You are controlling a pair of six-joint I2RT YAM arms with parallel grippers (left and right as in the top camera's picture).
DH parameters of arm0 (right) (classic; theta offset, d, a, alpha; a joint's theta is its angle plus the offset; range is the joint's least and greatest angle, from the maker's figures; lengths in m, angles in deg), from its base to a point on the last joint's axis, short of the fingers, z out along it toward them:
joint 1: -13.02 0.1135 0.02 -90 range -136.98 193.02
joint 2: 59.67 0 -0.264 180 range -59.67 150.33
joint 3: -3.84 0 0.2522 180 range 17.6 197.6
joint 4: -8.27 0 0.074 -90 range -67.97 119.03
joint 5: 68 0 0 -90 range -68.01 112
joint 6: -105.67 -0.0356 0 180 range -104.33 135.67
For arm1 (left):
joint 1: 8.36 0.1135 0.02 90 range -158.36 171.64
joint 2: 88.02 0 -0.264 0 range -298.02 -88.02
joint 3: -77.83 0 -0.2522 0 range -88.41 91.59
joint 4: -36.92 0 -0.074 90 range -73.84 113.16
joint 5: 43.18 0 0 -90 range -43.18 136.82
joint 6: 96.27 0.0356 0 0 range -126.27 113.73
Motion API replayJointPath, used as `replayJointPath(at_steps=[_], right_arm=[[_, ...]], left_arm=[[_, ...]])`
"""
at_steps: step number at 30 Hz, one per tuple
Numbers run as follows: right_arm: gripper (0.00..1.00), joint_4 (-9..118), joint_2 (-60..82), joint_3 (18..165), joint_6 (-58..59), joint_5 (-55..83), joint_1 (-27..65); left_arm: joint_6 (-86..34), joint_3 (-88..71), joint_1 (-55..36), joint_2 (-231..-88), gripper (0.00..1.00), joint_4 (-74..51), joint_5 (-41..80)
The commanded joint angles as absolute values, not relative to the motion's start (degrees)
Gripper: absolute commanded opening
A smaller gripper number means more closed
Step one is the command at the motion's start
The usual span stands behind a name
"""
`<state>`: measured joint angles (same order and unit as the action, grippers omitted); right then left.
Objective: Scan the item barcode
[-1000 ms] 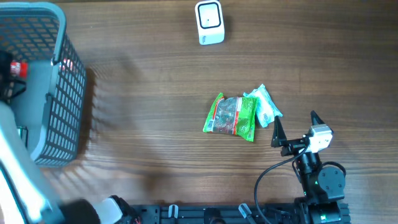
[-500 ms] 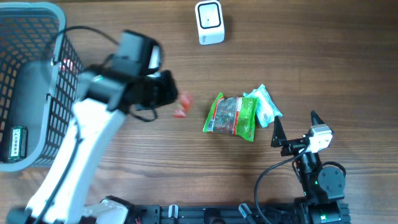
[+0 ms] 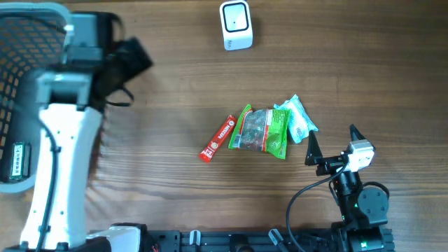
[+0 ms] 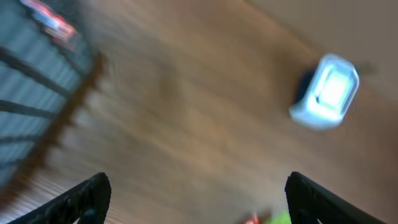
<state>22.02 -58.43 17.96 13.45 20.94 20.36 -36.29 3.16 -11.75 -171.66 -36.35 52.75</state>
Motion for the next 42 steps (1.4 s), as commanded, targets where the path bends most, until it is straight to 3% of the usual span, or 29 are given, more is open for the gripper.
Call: replayJointPath(at_steps=[1, 10, 18, 22, 37, 39, 41, 42], right_arm=[[1.0, 21.7, -58.7, 17.9, 14.2, 21.0, 20.4], [1.0, 21.7, -58.7, 17.9, 14.2, 21.0, 20.4], [1.0, 21.7, -58.7, 17.9, 14.2, 21.0, 20.4], [1.0, 21.7, -58.7, 17.9, 14.2, 21.0, 20.4], [1.0, 21.7, -58.7, 17.9, 14.2, 21.0, 20.4], [1.0, 21.7, -58.7, 17.9, 14.2, 21.0, 20.4], [1.0, 21.7, -58.7, 17.9, 14.2, 21.0, 20.4], [1.0, 21.7, -58.7, 17.9, 14.2, 21.0, 20.4]], left_arm=[[-35.5, 4.1, -2.0, -170.8, 0.89, -33.7, 55.6], [-41.7, 4.1, 14.6, -171.5, 0.91, -28.7, 53.8], [-41.2, 4.1, 22.2, -186.5, 0.79, -23.4, 39.6], [-39.4, 4.1, 22.3, -196.2, 0.73, -21.1, 37.4], [-39.1, 4.1, 20.9, -210.7, 0.76, -10.8, 35.1], [-39.1, 4.1, 20.9, -211.7, 0.58, -11.3, 35.1], [-39.1, 4.1, 21.2, -211.2, 0.25, -11.3, 35.7], [-39.1, 4.1, 21.4, -210.7, 0.18, -11.3, 35.9]])
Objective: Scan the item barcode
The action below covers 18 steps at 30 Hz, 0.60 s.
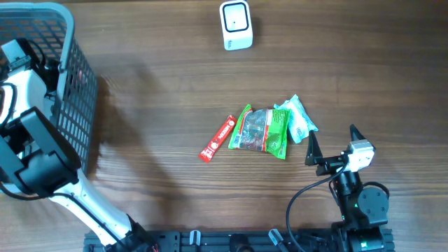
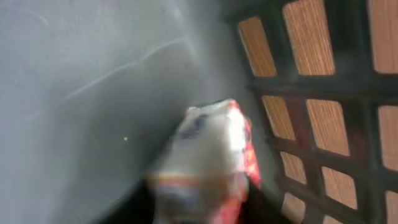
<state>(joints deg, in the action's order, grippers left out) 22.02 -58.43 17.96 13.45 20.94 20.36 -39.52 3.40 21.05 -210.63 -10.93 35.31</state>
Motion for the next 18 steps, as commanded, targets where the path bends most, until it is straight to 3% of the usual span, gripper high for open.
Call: replayJointPath(at_steps=[1, 6, 12, 15, 18], right_arm=[[1.0, 21.7, -58.7, 17.9, 14.2, 21.0, 20.4], [1.0, 21.7, -58.7, 17.9, 14.2, 21.0, 20.4], [1.0, 21.7, -58.7, 17.9, 14.2, 21.0, 20.4], [1.0, 21.7, -58.7, 17.9, 14.2, 21.0, 20.4], [1.0, 21.7, -58.7, 17.9, 14.2, 21.0, 20.4]], left_arm=[[-39.1, 4.1, 21.8, -210.3, 0.15, -11.3, 35.9], [-39.1, 4.3, 24.7, -202.4, 0.06, -13.9, 36.1], [-39.4, 4.3, 26.0, -177.8, 0.09, -23.4, 38.7], [-39.3, 4.3, 18.3, -166.3, 0.11, -33.6, 38.3], [-36.5, 4.3, 0.9, -161.4, 0.11, -43.3, 38.6]])
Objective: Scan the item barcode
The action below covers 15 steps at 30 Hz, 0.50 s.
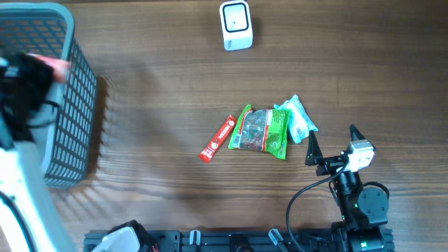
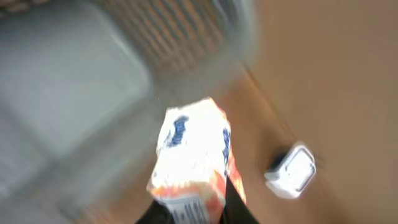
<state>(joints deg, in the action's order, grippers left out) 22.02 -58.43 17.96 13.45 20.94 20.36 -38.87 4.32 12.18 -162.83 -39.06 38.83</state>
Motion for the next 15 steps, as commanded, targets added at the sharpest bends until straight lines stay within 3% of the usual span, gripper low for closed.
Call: replayJointPath(at_steps=[1, 5, 7, 15], right_arm=[[1.0, 21.7, -58.7, 17.9, 14.2, 21.0, 20.4], [1.0, 21.7, -58.7, 17.9, 14.2, 21.0, 20.4], [1.0, 21.7, -58.7, 17.9, 14.2, 21.0, 20.4], [1.0, 21.7, -58.7, 17.9, 14.2, 21.0, 20.4]], left_arm=[[-36.5, 4.3, -4.0, -161.7, 0.12, -45.7, 39.0], [-36.5, 1.0, -25.9, -167.7, 0.14, -46.1, 45.1], [-36.5, 0.3, -32.3, -172.3, 0.17, -45.2, 48.9], [-36.5, 0.3, -43.1, -196.6, 0.17, -38.8, 52.5]])
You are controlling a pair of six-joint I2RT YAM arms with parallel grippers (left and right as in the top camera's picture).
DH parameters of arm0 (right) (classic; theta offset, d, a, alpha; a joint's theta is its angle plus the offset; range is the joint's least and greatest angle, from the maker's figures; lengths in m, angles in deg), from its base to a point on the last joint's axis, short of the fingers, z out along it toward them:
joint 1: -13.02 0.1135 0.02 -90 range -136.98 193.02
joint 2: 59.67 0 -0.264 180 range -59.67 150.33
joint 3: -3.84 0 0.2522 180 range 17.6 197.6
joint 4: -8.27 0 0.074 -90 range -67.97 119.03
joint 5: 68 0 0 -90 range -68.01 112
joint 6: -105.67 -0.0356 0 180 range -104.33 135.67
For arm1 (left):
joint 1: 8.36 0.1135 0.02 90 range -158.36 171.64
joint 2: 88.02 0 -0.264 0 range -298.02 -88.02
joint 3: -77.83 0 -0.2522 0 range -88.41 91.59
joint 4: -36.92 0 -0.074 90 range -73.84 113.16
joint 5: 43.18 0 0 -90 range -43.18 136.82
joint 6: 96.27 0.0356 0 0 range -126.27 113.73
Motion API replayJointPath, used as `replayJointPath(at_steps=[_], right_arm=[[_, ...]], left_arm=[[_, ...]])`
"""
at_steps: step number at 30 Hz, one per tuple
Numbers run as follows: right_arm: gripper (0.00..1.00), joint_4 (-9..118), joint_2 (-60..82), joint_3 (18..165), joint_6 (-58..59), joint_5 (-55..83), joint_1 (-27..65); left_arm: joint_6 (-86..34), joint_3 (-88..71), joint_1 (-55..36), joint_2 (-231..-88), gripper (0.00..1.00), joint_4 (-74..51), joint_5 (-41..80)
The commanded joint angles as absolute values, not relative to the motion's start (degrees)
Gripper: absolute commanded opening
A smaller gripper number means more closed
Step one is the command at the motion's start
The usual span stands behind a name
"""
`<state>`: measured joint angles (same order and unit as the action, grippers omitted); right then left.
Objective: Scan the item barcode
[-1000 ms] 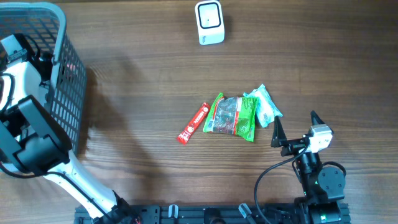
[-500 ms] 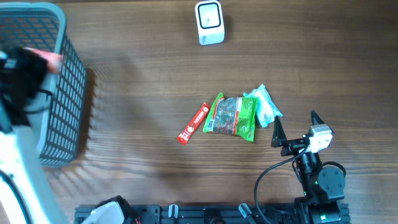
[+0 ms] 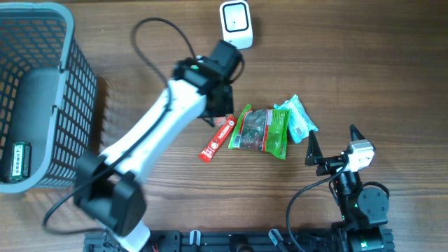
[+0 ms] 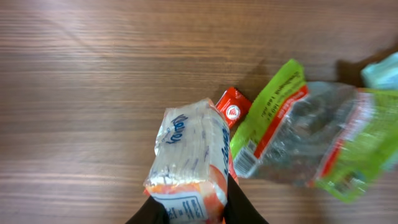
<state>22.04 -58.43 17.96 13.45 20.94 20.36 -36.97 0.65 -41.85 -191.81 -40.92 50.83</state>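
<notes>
A white and orange packet (image 4: 189,158) with a printed label at its near end is clamped between my left gripper's (image 4: 189,210) black fingers. It hangs above the wood table, just left of a red stick packet (image 4: 232,109) and a green snack bag (image 4: 292,140). From overhead my left gripper (image 3: 218,105) sits below the white scanner (image 3: 236,25), with the packet hidden under the arm. My right gripper (image 3: 332,145) rests open at the front right with nothing in it.
A grey mesh basket (image 3: 66,84) stands at the far left with a small green item (image 3: 17,159) inside. A mint-coloured packet (image 3: 299,119) lies against the green snack bag (image 3: 262,131), and the red stick packet (image 3: 217,138) lies to its left.
My left gripper, still shut on the white and orange packet, was over the basket at the left. Now it is over the table's middle, beside the red stick packet. The right arm has not moved.
My left gripper was open near the basket. Then it was down inside the basket at the white and orange packet. Then it held that packet up over the basket's edge, and now holds it over the table below the scanner.
</notes>
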Motion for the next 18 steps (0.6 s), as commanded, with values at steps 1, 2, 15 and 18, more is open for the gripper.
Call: replayJointPath(at_steps=[1, 2, 15, 18], right_arm=[[1.0, 21.7, -58.7, 17.9, 14.2, 21.0, 20.4], [1.0, 21.7, -58.7, 17.9, 14.2, 21.0, 20.4], [1.0, 21.7, -58.7, 17.9, 14.2, 21.0, 20.4], [1.0, 21.7, -58.7, 17.9, 14.2, 21.0, 20.4]], left_arm=[[-36.5, 0.3, -43.2, -198.5, 0.15, -37.5, 52.5], [-36.5, 0.3, -43.3, -200.2, 0.14, -36.0, 52.5], [-36.5, -1.9, -43.0, -205.2, 0.17, -24.7, 60.4], [-36.5, -2.0, -43.0, -205.2, 0.41, -24.6, 60.4]])
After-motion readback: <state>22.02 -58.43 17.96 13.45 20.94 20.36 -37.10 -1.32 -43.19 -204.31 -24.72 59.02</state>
